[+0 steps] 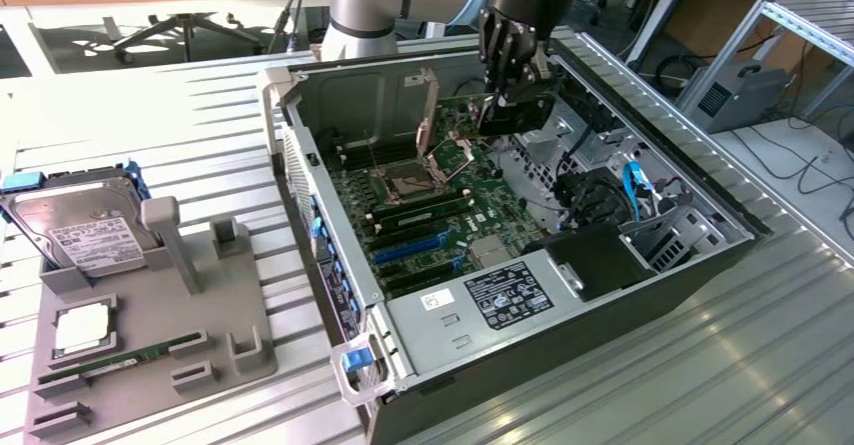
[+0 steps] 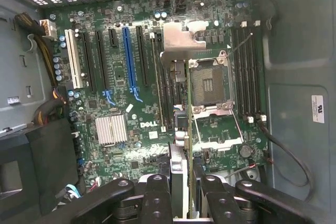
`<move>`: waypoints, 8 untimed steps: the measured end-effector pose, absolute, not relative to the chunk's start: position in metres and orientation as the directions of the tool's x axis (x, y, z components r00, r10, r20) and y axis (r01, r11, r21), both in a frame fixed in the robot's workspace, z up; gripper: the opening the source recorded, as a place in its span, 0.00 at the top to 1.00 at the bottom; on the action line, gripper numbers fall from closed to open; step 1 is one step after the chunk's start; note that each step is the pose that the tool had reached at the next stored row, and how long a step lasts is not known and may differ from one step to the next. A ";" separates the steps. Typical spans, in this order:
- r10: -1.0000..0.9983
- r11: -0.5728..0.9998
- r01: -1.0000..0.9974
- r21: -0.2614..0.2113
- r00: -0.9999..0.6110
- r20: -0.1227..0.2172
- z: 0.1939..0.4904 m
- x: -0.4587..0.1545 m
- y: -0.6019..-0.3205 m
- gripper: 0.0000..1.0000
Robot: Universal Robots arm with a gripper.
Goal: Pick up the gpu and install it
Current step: 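Insert the gpu into the slot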
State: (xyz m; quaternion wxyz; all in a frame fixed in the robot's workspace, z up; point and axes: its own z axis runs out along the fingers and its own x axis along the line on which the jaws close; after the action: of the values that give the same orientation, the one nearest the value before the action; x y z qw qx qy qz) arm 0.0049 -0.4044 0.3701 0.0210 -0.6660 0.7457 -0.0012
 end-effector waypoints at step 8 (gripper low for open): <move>-0.996 0.087 -0.996 -0.030 -0.086 -0.030 0.370 0.005 -0.404 0.73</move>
State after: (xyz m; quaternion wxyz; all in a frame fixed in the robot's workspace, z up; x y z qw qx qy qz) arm 0.0049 -0.4044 0.3701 0.0210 -0.6757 0.7369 -0.0010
